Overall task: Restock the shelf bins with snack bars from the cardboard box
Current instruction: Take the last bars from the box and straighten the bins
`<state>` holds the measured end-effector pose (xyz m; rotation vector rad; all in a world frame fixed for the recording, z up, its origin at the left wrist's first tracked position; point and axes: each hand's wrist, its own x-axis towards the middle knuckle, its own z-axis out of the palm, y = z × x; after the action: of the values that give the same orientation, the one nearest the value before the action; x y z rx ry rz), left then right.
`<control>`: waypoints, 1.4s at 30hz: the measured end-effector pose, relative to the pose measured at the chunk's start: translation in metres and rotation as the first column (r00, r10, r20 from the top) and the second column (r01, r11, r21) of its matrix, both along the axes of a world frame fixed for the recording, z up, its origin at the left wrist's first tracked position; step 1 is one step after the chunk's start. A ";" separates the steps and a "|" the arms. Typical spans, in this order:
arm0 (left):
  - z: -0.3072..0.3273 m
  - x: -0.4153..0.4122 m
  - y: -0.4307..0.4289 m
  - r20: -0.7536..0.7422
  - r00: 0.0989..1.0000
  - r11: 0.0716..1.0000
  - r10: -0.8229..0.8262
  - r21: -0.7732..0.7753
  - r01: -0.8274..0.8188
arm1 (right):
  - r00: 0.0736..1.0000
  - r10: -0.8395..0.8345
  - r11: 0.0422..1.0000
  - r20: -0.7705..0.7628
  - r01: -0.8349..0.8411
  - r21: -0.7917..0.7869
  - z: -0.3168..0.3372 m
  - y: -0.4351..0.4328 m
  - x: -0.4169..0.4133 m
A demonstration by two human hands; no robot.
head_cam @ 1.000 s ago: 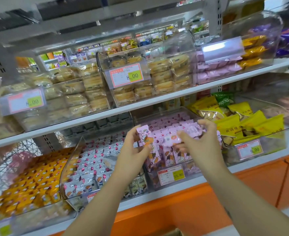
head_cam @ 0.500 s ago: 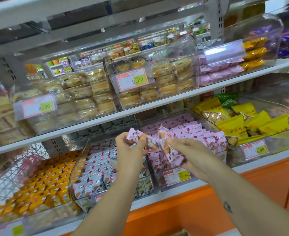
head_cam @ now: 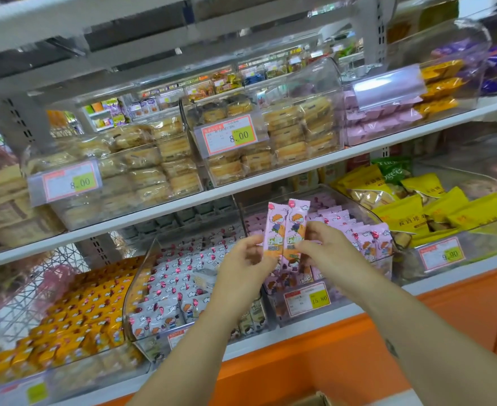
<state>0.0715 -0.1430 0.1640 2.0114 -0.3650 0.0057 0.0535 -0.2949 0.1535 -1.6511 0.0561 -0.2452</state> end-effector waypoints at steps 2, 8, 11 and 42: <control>0.000 0.007 0.006 0.082 0.996 0.981 0.024 0.192 -0.040 | 0.999 -0.006 0.994 0.033 0.009 -0.110 0.000 -0.002 0.002; -0.006 0.024 0.016 0.289 0.954 0.826 0.076 0.518 -0.223 | 0.999 0.037 0.947 0.011 -0.031 -0.318 -0.012 -0.002 0.014; -0.013 0.028 0.019 0.393 0.917 0.780 0.062 0.554 -0.290 | 1.000 0.026 0.890 0.017 -0.015 -0.455 -0.017 -0.003 0.019; -0.028 0.034 0.064 0.698 0.715 0.758 -0.029 0.482 -0.439 | 0.879 0.042 0.431 0.475 0.413 -0.802 -0.032 0.025 0.023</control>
<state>0.1053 -0.0789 0.1360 2.6700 -0.6431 0.9185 0.0764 -0.2703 0.1214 -2.6353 -0.2846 -0.9666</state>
